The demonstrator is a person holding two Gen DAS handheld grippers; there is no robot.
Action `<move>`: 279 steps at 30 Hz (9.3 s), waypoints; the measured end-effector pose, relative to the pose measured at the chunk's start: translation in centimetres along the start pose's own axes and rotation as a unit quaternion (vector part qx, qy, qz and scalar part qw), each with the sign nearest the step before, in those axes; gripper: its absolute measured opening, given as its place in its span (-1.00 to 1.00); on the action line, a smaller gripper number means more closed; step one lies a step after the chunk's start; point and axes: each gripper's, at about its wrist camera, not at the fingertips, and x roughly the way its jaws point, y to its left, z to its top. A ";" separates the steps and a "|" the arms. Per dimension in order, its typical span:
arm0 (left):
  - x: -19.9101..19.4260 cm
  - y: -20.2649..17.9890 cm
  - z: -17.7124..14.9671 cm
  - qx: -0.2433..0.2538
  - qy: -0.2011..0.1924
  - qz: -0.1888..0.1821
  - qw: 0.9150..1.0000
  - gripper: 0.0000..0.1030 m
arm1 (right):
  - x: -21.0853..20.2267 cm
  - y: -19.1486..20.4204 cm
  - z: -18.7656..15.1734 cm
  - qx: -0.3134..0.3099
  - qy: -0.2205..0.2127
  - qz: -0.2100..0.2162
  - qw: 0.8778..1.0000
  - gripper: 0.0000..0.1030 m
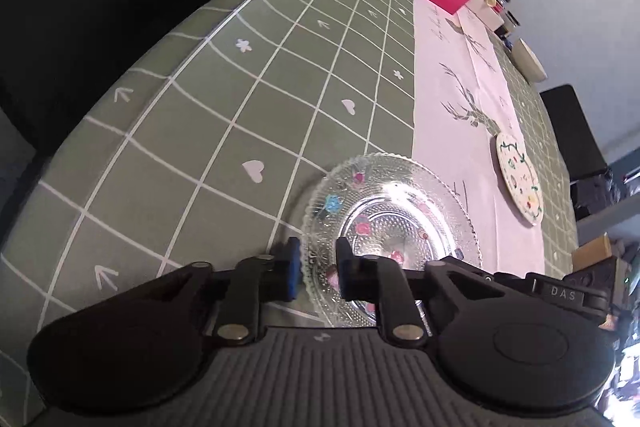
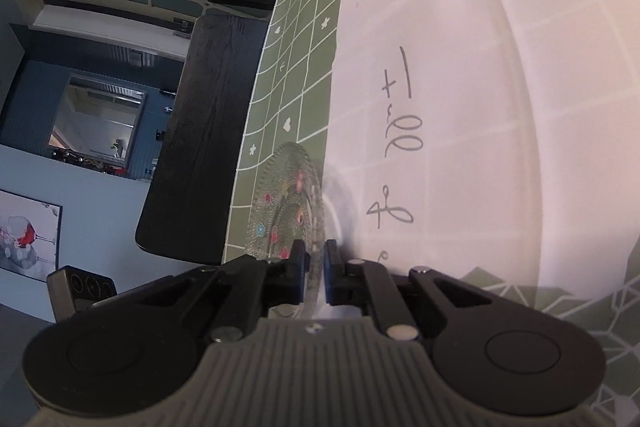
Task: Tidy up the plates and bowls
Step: 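Close both grippers on the rim of the second glass plate, then lift the glass plate with both grippers and carry it to the first glass plate, then lower the glass plate onto the first glass plate and open both grippers, then move both grippers to the white painted 'Fruity' plate, then close both grippers on the rim of the white plate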
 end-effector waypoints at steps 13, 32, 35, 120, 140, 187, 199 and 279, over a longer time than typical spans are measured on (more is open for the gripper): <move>-0.7 1.0 0.8 -0.070 -0.005 -0.152 0.986 -0.08 | -2.0 -3.1 -1.5 0.091 -0.033 0.076 0.992 -0.85; -1.3 -1.6 0.7 -0.054 -0.011 -0.244 0.968 -0.27 | -6.5 -3.0 -3.0 0.116 -0.089 0.196 0.970 -0.68; -0.9 -2.6 0.2 -0.039 -0.009 -0.228 0.973 -0.26 | -6.4 -3.0 -3.6 0.130 -0.090 0.210 0.965 -0.67; -1.0 -21.4 -15.2 0.398 0.106 -0.041 0.911 -0.51 | -26.1 -6.2 -21.7 0.178 -0.244 -0.010 0.953 -0.67; -1.3 -22.1 -15.0 0.402 0.106 0.028 0.909 -0.45 | -23.0 -0.2 -19.7 0.074 -0.218 -0.193 0.954 0.67; -7.1 -23.2 -12.7 0.418 -0.068 0.036 0.905 0.47 | -24.6 6.4 -19.4 -0.030 -0.253 -0.310 0.916 0.93; -4.6 -22.4 -8.4 0.290 -0.008 -0.020 0.957 0.47 | -26.1 8.2 -14.4 -0.094 -0.236 -0.362 0.897 0.95; 18.9 -14.7 4.6 0.001 -0.021 -0.229 0.973 -0.86 | -17.5 -13.0 12.1 0.072 -0.243 -0.002 0.967 -0.89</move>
